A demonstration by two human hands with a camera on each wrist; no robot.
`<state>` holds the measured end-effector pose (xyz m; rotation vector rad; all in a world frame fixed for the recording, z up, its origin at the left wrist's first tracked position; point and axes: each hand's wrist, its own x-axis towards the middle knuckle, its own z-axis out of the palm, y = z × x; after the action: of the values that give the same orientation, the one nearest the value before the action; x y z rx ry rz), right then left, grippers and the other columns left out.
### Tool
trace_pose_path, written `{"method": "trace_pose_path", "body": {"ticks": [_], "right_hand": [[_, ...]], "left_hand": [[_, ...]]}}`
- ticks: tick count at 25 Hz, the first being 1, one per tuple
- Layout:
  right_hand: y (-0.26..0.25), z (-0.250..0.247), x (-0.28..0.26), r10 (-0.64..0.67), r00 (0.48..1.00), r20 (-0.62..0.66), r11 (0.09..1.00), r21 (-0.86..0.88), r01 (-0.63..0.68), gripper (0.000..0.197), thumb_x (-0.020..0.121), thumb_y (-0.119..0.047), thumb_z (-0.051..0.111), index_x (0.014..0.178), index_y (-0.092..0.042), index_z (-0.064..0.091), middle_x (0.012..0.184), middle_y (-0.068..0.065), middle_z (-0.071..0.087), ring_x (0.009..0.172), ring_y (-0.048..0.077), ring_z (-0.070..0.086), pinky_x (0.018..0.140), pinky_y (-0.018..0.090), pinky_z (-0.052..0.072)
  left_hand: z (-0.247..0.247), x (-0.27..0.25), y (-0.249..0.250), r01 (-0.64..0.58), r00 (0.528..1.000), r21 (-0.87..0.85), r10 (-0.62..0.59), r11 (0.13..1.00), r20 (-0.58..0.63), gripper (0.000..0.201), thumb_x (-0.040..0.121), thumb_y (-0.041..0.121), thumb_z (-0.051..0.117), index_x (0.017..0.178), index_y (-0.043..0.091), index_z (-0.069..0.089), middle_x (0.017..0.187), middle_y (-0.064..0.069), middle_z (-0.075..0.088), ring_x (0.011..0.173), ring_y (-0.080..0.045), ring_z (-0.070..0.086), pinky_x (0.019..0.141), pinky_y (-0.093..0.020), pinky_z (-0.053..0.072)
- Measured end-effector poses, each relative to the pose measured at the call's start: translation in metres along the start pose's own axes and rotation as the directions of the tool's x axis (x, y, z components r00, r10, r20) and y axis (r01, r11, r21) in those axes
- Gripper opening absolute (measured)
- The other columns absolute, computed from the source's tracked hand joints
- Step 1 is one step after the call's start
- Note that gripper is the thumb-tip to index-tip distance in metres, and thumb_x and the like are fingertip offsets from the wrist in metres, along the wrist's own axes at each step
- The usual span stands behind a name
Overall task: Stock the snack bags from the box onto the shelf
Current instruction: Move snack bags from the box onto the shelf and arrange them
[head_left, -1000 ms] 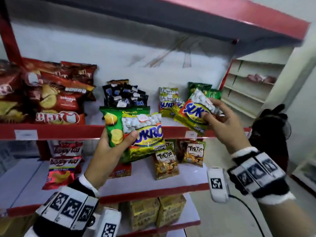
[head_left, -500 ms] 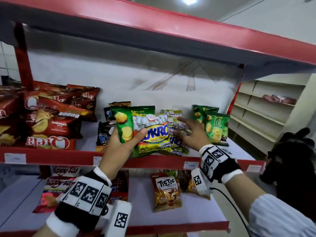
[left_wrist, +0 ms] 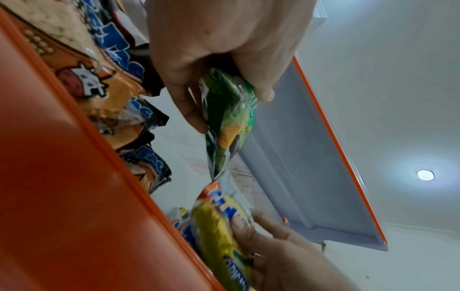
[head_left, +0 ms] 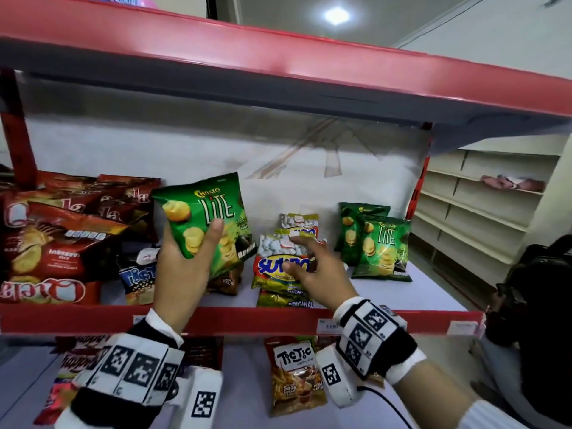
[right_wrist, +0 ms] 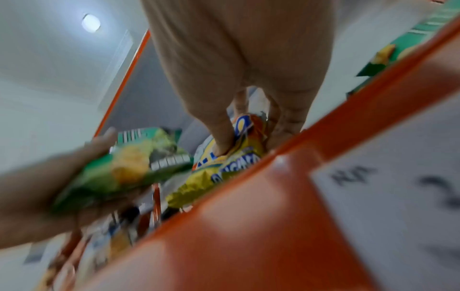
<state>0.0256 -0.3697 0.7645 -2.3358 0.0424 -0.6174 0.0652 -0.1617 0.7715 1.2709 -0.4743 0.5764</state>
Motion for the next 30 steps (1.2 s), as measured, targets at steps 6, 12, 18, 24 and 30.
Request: {"method": "trace_pose_path", "body": {"ticks": [6,12,18,24,30], "right_hand": [[0.001,0.000,-0.015,-0.099,0.990,0.096,0.980,-0.163,0.113,0.062,0.081,-0.048,0.066,0.137,-0.038,0.042,0.119,0.001,0.037,0.109,0.016,0.048,0.096,0.023,0.039],[-0.016,-0.066,-0.020,-0.106,0.983,-0.152,0.914,0.373,0.156,0.051,0.081,-0.058,0.051,0.126,-0.033,0.053,0.114,-0.003,0.062,0.087,-0.004,0.059,0.077,0.022,0.048],[0.027,-0.145,-0.024,0.044,0.998,-0.034,0.927,0.374,-0.028,0.044,0.074,-0.025,0.076,0.115,-0.027,0.058,0.099,0.001,0.063,0.085,0.008,0.063,0.074,0.021,0.053],[0.116,-0.178,-0.016,0.371,0.904,-0.214,0.917,0.239,-0.320,0.043,0.084,-0.017,0.070,0.121,-0.008,0.050,0.115,0.014,0.059,0.100,0.026,0.060,0.087,0.038,0.052],[0.152,-0.158,0.005,0.451,0.872,-0.191,0.890,0.020,-0.456,0.048,0.083,-0.033,0.070,0.121,-0.014,0.049,0.110,0.007,0.061,0.099,0.023,0.060,0.087,0.034,0.049]], "left_hand": [[0.012,0.001,0.002,-0.092,0.994,0.001,0.092,0.996,-0.067,0.046,0.082,0.043,0.060,0.122,0.021,0.050,0.105,0.022,0.062,0.095,0.014,0.059,0.081,-0.004,0.044],[0.069,-0.020,0.015,-0.047,0.992,-0.110,0.059,0.993,0.110,0.032,0.085,0.044,0.061,0.114,0.033,0.052,0.101,0.027,0.067,0.097,0.008,0.062,0.080,-0.005,0.045],[0.153,-0.050,0.005,0.190,0.918,-0.017,-0.171,0.982,0.358,0.058,0.072,0.049,0.067,0.117,0.017,0.050,0.109,0.003,0.067,0.102,-0.013,0.065,0.091,-0.034,0.052],[0.184,-0.080,-0.025,0.284,0.718,0.366,-0.449,0.886,0.532,0.049,0.086,0.027,0.068,0.127,0.013,0.047,0.094,-0.002,0.067,0.091,-0.013,0.061,0.074,-0.027,0.048],[0.181,-0.093,-0.030,0.034,0.626,0.529,-0.430,0.848,0.650,0.019,0.087,0.034,0.065,0.103,0.025,0.063,0.085,0.012,0.068,0.083,-0.003,0.063,0.069,-0.023,0.048]]}}
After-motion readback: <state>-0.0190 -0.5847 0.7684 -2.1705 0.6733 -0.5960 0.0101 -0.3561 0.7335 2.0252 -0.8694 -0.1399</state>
